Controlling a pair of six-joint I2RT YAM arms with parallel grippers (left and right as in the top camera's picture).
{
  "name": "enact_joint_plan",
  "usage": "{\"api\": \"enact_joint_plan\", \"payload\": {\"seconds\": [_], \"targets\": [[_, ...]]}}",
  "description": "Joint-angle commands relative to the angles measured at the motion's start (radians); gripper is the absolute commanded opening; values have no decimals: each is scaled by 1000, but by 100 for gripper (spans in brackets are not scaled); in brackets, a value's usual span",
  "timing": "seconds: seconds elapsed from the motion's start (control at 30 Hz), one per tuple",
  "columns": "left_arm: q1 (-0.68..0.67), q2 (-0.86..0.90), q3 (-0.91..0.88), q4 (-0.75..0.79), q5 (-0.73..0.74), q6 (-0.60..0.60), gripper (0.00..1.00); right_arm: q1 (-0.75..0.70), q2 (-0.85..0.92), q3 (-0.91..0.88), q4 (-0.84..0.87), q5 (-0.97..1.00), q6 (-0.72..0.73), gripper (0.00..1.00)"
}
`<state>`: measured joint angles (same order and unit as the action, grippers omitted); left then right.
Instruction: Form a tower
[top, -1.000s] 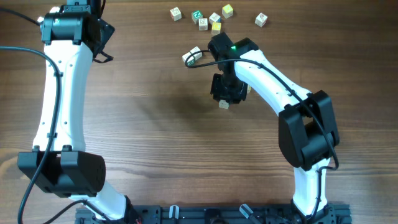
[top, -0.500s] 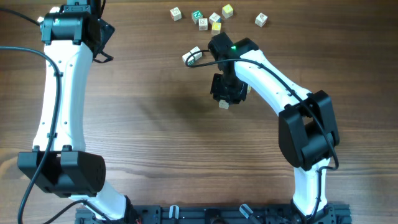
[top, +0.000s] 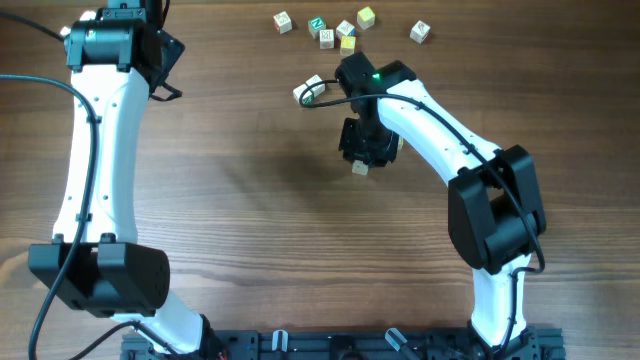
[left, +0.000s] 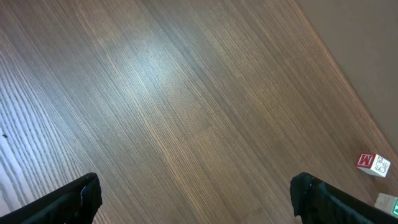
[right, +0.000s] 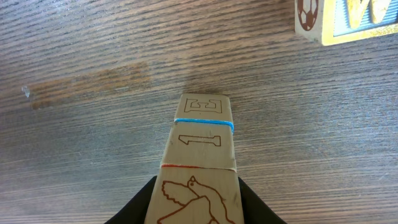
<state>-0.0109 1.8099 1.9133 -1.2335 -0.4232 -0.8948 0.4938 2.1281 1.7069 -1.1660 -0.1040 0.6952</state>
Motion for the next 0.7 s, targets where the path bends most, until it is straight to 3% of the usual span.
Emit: {"api": "enact_joint_plan", "payload": {"seconds": [0.0, 0.67], "targets": [[3, 10, 4, 0, -27, 13, 100, -5, 24, -6, -6, 22, 11, 35], [3, 10, 4, 0, -27, 13, 100, -5, 24, -6, -5, 29, 38, 36]]}}
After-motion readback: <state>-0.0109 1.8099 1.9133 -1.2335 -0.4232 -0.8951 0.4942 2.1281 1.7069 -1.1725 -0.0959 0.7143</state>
